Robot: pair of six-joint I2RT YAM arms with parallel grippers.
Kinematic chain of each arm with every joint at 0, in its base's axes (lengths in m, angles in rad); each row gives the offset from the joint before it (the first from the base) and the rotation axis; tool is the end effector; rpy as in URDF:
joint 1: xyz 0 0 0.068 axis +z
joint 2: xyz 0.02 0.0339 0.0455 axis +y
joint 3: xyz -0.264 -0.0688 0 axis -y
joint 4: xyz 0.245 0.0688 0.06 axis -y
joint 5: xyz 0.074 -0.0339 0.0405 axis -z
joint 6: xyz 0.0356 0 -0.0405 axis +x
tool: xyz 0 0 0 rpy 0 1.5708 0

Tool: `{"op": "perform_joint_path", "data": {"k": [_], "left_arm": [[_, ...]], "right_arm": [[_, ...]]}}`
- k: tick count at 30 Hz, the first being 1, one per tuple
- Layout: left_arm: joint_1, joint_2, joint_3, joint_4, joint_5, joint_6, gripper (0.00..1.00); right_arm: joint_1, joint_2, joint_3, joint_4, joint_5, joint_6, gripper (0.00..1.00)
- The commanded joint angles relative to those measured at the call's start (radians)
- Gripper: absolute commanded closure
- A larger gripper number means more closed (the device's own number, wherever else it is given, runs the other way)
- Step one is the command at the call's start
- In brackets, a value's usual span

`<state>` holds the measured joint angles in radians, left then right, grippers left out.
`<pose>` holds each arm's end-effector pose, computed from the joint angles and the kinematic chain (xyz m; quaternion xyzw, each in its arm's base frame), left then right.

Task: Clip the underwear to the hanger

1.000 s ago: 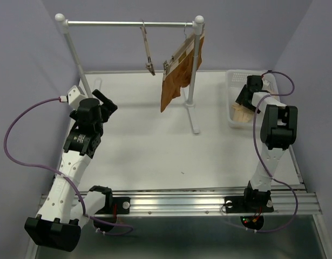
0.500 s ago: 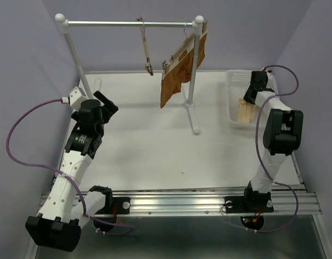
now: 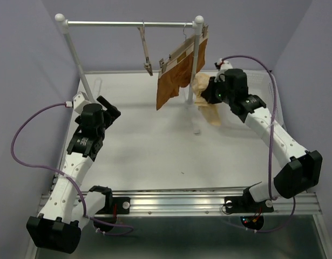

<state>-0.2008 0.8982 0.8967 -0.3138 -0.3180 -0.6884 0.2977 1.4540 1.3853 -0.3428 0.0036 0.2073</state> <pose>0.2013 -0.0296 0.3462 -0.2831 0.7531 -0.1337 0.5787 0.3234 0.0991 0.3749 -0.0368 0.8358 0.1354 0.5307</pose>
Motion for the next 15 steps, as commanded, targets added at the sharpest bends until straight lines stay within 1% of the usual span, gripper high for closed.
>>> {"op": "perform_joint_path", "data": {"k": [1,2,3,4,5,6,7,8,9,13,14,15], "left_arm": [[0.004,-0.018,-0.025,-0.018,-0.016,-0.019,0.01],[0.004,-0.016,-0.024,-0.025,-0.013,-0.026,0.01],[0.004,-0.012,-0.024,-0.03,-0.012,-0.026,0.01],[0.004,-0.007,-0.021,-0.042,-0.01,-0.026,0.01],[0.004,-0.004,-0.018,-0.051,-0.013,-0.031,0.01],[0.004,0.002,-0.015,-0.068,-0.015,-0.036,0.01],[0.004,0.005,-0.015,-0.074,-0.013,-0.039,0.01],[0.004,0.008,-0.016,-0.08,-0.012,-0.045,0.01],[0.004,0.011,-0.018,-0.096,-0.009,-0.052,0.01],[0.004,0.033,-0.059,-0.117,0.033,-0.092,0.01],[0.004,0.036,-0.07,-0.117,0.068,-0.102,0.01],[0.003,0.038,-0.085,-0.11,0.091,-0.12,0.01]], "right_arm": [[0.133,-0.034,-0.072,-0.102,-0.261,-0.036,0.89],[0.188,-0.026,-0.083,-0.105,-0.345,-0.034,0.87],[0.205,-0.02,-0.095,-0.105,-0.384,-0.028,0.78],[0.215,-0.015,-0.13,-0.105,-0.405,-0.004,0.68],[0.215,-0.004,-0.147,-0.107,-0.39,0.012,0.35],[0.215,0.0,-0.182,-0.107,-0.351,0.042,0.2],[0.215,0.003,-0.195,-0.111,-0.288,0.056,0.18],[0.215,0.009,-0.204,-0.119,-0.183,0.066,0.16],[0.215,0.012,-0.21,-0.149,-0.144,0.072,0.1],[0.215,0.003,-0.239,-0.194,-0.05,0.079,0.09],[0.215,-0.001,-0.259,-0.199,-0.01,0.081,0.09],[0.215,-0.009,-0.267,-0.212,-0.008,0.077,0.09]]}}
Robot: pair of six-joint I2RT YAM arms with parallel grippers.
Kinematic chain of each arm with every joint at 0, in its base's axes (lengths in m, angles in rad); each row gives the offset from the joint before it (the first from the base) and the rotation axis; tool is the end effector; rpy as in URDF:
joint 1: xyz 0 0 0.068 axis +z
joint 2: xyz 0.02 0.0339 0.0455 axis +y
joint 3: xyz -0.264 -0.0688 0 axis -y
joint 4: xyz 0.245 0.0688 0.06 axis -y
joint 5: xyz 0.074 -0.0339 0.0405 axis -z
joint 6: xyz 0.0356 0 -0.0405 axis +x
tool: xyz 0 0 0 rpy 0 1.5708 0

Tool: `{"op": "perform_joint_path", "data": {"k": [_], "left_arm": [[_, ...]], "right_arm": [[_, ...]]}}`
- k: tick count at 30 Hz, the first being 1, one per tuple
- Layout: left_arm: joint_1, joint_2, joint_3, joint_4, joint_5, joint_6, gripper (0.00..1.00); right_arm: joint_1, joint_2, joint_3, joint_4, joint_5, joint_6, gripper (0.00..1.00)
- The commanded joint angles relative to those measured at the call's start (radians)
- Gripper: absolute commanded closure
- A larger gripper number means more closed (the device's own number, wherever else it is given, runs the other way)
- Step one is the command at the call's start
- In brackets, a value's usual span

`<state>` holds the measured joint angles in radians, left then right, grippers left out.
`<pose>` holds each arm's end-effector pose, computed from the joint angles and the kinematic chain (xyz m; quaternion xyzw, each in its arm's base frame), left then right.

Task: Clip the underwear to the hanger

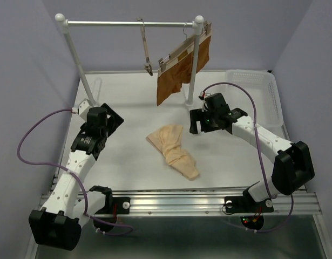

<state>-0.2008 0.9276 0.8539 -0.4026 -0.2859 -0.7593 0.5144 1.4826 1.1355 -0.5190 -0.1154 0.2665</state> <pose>0.2044 -0.0314 0.3170 -0.3042 0.7921 -0.1299 0.5130 0.2752 0.1602 0.2662 -0.1356 0.9274 0.1812 0.2980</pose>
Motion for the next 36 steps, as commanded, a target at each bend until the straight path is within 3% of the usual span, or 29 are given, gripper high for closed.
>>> {"op": "perform_joint_path", "data": {"k": [1,4,5,10,16,19,21,25,29,32,36], "left_arm": [[0.003,0.011,-0.077,-0.01,0.082,-0.057,0.01],[-0.017,0.031,-0.141,0.045,0.162,-0.084,0.01],[-0.029,0.043,-0.147,0.051,0.172,-0.093,0.01],[-0.146,0.192,-0.13,0.126,0.175,-0.098,0.01],[-0.192,0.401,-0.079,0.26,0.238,-0.067,0.01],[-0.195,0.471,-0.064,0.278,0.254,-0.072,0.14],[-0.21,0.494,-0.067,0.309,0.252,-0.072,0.25],[-0.238,0.543,-0.067,0.354,0.261,-0.066,0.27],[-0.27,0.603,-0.058,0.38,0.261,-0.071,0.27],[-0.273,0.651,-0.052,0.383,0.269,-0.075,0.48],[-0.273,0.689,-0.047,0.375,0.254,-0.092,0.88]], "right_arm": [[-0.002,-0.041,-0.02,-0.045,0.111,0.001,0.09],[0.034,-0.071,-0.046,-0.075,0.106,-0.062,0.07],[0.051,-0.082,-0.055,-0.085,0.112,-0.072,0.0],[0.153,-0.166,-0.129,-0.109,0.094,-0.078,0.0],[0.222,-0.278,-0.187,-0.088,-0.012,-0.09,0.0],[0.269,-0.277,-0.18,-0.087,-0.056,-0.078,0.0],[0.306,-0.248,-0.18,-0.101,-0.024,-0.056,0.0],[0.432,-0.194,-0.177,-0.102,0.115,-0.02,0.0],[0.463,-0.147,-0.166,-0.101,0.206,-0.01,0.0],[0.473,-0.105,-0.163,-0.09,0.246,-0.009,0.02],[0.483,-0.073,-0.189,-0.046,0.227,0.004,0.07]]}}
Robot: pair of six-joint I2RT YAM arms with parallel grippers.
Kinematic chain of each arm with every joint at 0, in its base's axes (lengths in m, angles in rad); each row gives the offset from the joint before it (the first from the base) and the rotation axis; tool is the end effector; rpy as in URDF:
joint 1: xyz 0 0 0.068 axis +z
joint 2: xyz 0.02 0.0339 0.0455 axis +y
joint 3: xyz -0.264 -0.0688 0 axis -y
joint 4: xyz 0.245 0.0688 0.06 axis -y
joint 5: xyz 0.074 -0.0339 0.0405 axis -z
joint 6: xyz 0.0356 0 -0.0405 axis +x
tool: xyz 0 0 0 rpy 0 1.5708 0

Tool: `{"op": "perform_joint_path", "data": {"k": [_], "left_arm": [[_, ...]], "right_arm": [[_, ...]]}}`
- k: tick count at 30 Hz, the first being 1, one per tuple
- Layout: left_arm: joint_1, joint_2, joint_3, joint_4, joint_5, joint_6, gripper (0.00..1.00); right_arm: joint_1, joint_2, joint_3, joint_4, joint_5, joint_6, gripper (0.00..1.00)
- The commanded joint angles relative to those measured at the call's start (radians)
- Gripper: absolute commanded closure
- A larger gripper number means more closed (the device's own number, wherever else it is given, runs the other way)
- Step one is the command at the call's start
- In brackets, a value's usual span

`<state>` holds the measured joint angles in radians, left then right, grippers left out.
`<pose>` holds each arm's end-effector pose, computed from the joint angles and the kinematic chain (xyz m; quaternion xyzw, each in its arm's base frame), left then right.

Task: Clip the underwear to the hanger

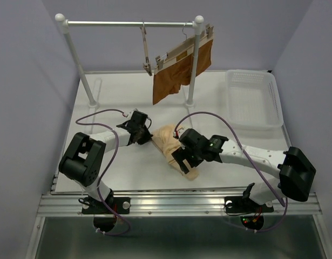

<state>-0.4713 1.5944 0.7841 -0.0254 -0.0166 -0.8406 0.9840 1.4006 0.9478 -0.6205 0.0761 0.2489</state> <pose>0.2783 -0.1412 0.1600 -0.1743 0.9168 -0.2130 0.2895 0.1540 0.2267 0.2242 -0.3393 0.9072 0.1121 0.2220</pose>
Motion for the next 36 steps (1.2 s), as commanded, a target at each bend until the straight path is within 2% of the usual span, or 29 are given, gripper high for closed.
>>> {"op": "perform_joint_path", "data": {"k": [1,2,6,12,19,23,24,26,27,29,30,33,34,36], "left_arm": [[-0.004,0.032,0.024,-0.005,-0.016,-0.012,0.94],[-0.003,0.035,0.032,-0.008,-0.016,-0.014,1.0],[-0.003,0.038,0.043,-0.015,-0.02,-0.017,1.0],[-0.003,0.032,0.053,-0.033,-0.029,-0.011,1.0],[-0.003,0.047,0.063,-0.031,-0.02,0.003,1.0],[-0.004,0.036,0.063,-0.028,-0.025,0.009,1.0],[-0.003,0.035,0.064,-0.03,-0.025,0.011,1.0],[-0.003,0.03,0.07,-0.036,-0.029,0.015,1.0],[-0.003,0.029,0.073,-0.036,-0.032,0.014,1.0],[-0.001,0.027,0.081,-0.042,-0.034,0.018,1.0],[-0.001,0.029,0.084,-0.045,-0.039,0.018,1.0],[-0.003,0.029,0.095,-0.059,-0.055,0.025,1.0],[-0.003,0.029,0.096,-0.068,-0.059,0.026,1.0],[0.0,0.027,0.103,-0.079,-0.077,0.029,1.0]], "right_arm": [[0.013,0.014,-0.006,0.062,0.033,0.027,0.08],[0.013,0.02,-0.014,0.067,0.024,0.03,0.12],[0.013,0.023,-0.036,0.073,0.025,0.059,0.21],[0.022,0.032,0.02,0.152,0.024,0.006,0.21],[0.022,0.135,0.126,0.219,0.013,-0.21,0.2],[0.022,0.207,0.166,0.226,0.02,-0.278,0.21],[0.022,0.219,0.172,0.226,0.021,-0.29,0.24],[0.022,0.247,0.184,0.226,0.021,-0.3,0.36],[0.022,0.253,0.195,0.226,0.014,-0.303,0.48],[0.022,0.262,0.198,0.226,0.013,-0.292,0.62],[0.022,0.264,0.2,0.226,0.022,-0.286,0.74],[0.022,0.259,0.2,0.225,0.04,-0.264,0.88],[0.022,0.253,0.206,0.225,0.083,-0.252,0.97],[0.002,0.229,0.22,0.219,0.122,-0.171,0.99]]}}
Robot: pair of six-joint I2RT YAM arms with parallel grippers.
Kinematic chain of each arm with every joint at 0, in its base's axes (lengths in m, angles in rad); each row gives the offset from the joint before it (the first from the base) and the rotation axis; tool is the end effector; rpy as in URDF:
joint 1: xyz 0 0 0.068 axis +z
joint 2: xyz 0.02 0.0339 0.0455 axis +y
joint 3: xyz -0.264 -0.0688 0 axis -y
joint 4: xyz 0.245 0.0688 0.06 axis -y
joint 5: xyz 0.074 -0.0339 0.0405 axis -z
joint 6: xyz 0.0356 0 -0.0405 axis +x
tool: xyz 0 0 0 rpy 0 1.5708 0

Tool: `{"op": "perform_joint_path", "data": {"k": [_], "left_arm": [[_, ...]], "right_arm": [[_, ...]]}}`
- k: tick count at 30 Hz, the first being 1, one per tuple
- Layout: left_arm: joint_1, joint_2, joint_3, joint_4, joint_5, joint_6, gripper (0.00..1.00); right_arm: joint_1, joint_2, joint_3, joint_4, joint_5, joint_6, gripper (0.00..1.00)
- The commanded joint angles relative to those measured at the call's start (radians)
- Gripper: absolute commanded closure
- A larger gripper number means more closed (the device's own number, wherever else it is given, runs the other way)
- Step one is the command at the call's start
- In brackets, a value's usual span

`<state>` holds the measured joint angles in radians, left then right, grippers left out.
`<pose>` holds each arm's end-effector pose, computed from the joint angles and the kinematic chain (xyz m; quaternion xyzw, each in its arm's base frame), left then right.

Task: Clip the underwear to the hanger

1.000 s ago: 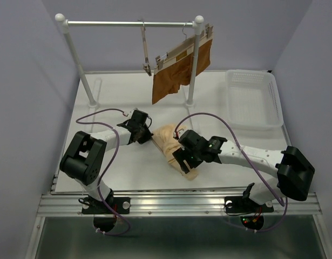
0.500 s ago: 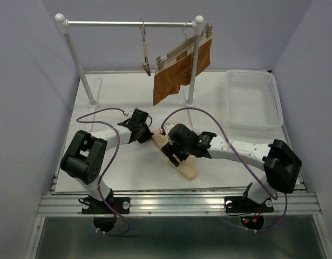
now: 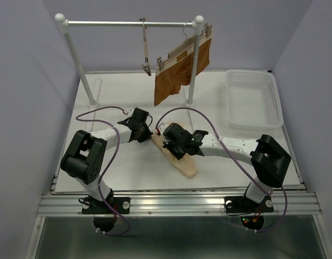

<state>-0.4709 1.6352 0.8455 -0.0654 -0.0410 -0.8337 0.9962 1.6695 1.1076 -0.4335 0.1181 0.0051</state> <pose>0.2894 -0.1457 0.1625 -0.1760 0.9198 -0.1973 0.2899 0.1909 0.2872 0.2047 -0.4404 0.8500 0.0863 0.2756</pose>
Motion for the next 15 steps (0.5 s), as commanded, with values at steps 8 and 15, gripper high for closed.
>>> {"op": "perform_joint_path", "data": {"k": [8,15], "left_arm": [[0.005,-0.031,0.046,-0.057,-0.066,0.034,1.0],[0.006,-0.017,0.066,-0.065,-0.071,0.044,1.0]], "right_arm": [[-0.22,-0.159,0.066,0.022,-0.015,0.237,0.99],[-0.399,-0.079,0.081,0.018,0.03,0.153,0.92]]}}
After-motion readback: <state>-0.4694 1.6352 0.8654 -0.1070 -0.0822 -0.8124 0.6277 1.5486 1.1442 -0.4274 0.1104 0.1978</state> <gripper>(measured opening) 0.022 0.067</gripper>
